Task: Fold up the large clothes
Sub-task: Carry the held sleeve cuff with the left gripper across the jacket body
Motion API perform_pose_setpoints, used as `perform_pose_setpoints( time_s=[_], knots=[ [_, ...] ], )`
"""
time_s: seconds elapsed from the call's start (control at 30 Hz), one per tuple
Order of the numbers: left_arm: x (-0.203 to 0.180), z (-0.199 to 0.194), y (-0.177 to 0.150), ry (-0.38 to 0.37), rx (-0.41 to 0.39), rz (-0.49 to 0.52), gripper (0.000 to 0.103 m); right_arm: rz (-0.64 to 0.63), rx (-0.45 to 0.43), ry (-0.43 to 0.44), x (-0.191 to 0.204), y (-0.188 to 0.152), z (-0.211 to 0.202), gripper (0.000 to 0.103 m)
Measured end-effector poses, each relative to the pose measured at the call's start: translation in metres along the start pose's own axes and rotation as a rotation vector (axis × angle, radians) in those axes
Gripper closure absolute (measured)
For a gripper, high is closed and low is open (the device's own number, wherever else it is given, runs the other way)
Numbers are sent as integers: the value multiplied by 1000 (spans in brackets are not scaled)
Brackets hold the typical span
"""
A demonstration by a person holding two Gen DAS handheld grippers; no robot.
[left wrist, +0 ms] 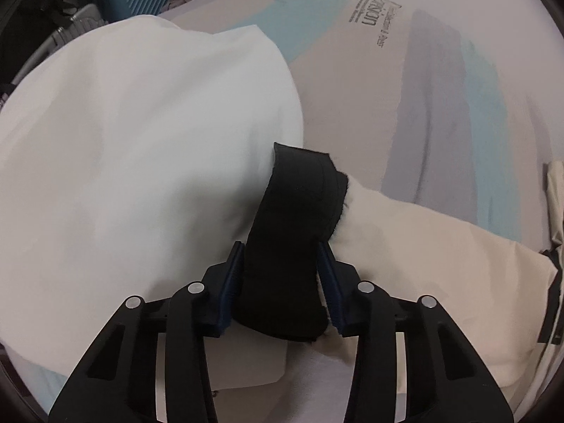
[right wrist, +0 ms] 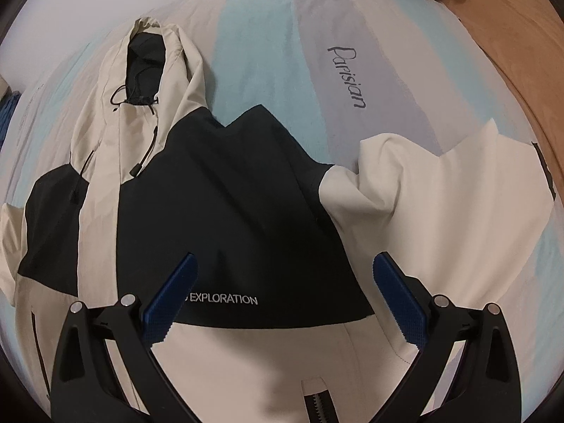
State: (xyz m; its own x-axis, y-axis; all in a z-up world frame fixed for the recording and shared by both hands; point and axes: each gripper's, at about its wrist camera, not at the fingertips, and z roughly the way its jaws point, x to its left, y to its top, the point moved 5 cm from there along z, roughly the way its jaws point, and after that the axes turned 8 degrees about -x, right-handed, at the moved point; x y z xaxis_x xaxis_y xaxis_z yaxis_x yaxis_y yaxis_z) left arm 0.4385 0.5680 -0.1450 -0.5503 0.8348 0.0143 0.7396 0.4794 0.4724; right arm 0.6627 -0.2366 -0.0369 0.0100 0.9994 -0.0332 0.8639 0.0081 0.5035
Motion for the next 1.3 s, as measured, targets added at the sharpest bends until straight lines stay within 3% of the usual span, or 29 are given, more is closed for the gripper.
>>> perform_pose_setpoints(
  time_s=[0.03,0.07,0.23,0.3,0.33,0.43,0.53,0.67,0.8,1.03,1.3],
  knots=[
    [0,0,-1,40,6,12,37,-2,0,1,0,0,1,7],
    [2,0,0,58,0,21,26,-4,0,1,-1,0,1,7],
    [3,-1,-3,97,2,30,21,-11,-4,-1,-4,1,0,7],
    [-2,0,-2,85,3,42,26,-17,-8,-7,-4,1,0,7],
    [-5,1,-3,48,12,39,46,-20,-7,-10,-4,2,1,7],
    [-8,3,-3,44,15,40,65,-18,-5,-19,-7,2,5,7],
    [-11,-4,-7,30,17,28,72,-20,1,-25,-10,3,9,7],
    [-25,-26,-7,10,-40,51,87,-29,2,-25,-13,3,9,7],
    [-55,-53,-2,-54,-88,76,92,-28,2,-18,-21,0,6,7],
    [-116,-84,0,-99,-134,116,96,-29,-11,-6,-46,-4,-7,7],
    [-258,-139,-27,-256,-190,177,97,-54,-20,-23,-106,2,-21,7]
  ],
)
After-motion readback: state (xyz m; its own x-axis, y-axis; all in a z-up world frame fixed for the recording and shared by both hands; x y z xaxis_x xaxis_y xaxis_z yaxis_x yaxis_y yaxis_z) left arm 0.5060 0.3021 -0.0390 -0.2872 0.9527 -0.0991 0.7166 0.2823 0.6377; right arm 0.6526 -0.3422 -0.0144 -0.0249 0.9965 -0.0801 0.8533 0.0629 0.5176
